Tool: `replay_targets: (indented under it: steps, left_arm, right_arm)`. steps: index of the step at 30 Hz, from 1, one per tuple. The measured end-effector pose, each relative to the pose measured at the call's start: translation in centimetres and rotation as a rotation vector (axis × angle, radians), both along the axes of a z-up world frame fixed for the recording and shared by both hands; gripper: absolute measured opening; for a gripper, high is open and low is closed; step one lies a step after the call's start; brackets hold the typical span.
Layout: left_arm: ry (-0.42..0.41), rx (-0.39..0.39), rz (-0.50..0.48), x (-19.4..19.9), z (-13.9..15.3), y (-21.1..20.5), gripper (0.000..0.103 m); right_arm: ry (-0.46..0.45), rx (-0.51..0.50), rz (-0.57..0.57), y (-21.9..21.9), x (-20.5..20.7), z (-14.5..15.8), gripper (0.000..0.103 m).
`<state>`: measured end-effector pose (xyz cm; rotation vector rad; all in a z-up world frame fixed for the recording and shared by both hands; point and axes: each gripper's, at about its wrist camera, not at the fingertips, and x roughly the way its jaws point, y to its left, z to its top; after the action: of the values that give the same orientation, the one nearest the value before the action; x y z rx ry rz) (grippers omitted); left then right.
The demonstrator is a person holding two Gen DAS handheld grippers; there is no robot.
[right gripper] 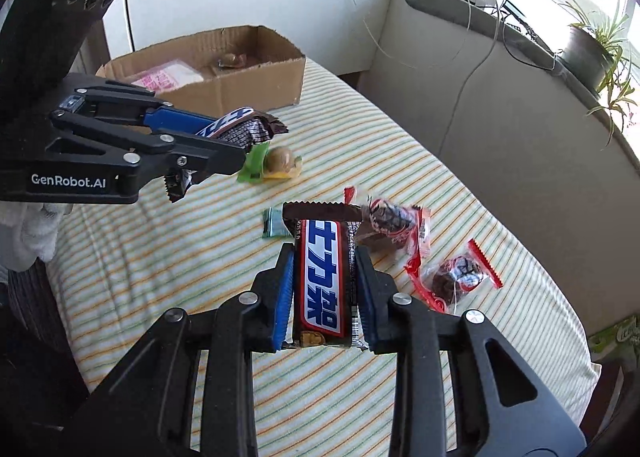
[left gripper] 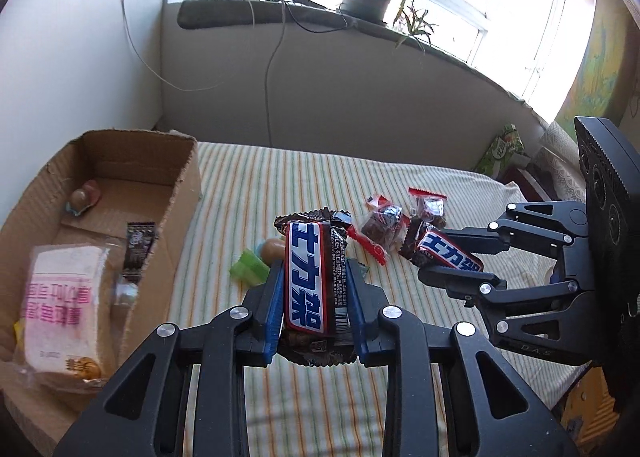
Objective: Organize snacks
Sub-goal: 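Grasp the second Snickers bar with the right gripper, then carry both Snickers bars over the box and open both grippers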
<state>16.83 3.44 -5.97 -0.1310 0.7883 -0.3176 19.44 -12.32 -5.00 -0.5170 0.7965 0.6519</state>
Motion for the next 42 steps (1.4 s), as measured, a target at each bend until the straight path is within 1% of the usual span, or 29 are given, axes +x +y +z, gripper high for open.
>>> replay_targets:
  steps: [4, 8, 13, 19, 25, 32, 42]
  left_arm:
    - [-0.028, 0.010, 0.033, -0.4, 1.4, 2.3, 0.027]
    - [-0.049, 0.030, 0.073, -0.4, 2.4, 4.9, 0.027]
    - [-0.055, 0.042, 0.118, 0.0, 3.1, 7.7, 0.027]
    - [-0.052, 0.051, 0.164, 0.9, 3.1, 10.2, 0.027]
    - [-0.032, 0.047, 0.198, 2.2, 2.8, 12.5, 0.027]
    - [-0.018, 0.055, 0.215, 3.6, 2.6, 13.6, 0.027]
    - [0.004, 0.057, 0.230, 4.6, 2.1, 14.1, 0.027]
  right_arm:
    - [-0.009, 0.046, -0.024, 1.6, 0.7, 1.9, 0.030]
    - [-0.018, 0.074, -0.021, 3.7, 1.2, 3.1, 0.030]
    - [-0.014, 0.094, -0.008, 7.0, 2.3, 3.5, 0.030]
    - [-0.003, 0.111, 0.012, 11.1, 3.2, 3.4, 0.030]
    - [0.015, 0.119, 0.036, 13.8, 4.5, 3.3, 0.030]
    - [0.044, 0.122, 0.040, 16.7, 6.7, 2.5, 0.030]
    - [0.081, 0.125, 0.043, 18.5, 9.0, 1.1, 0.030]
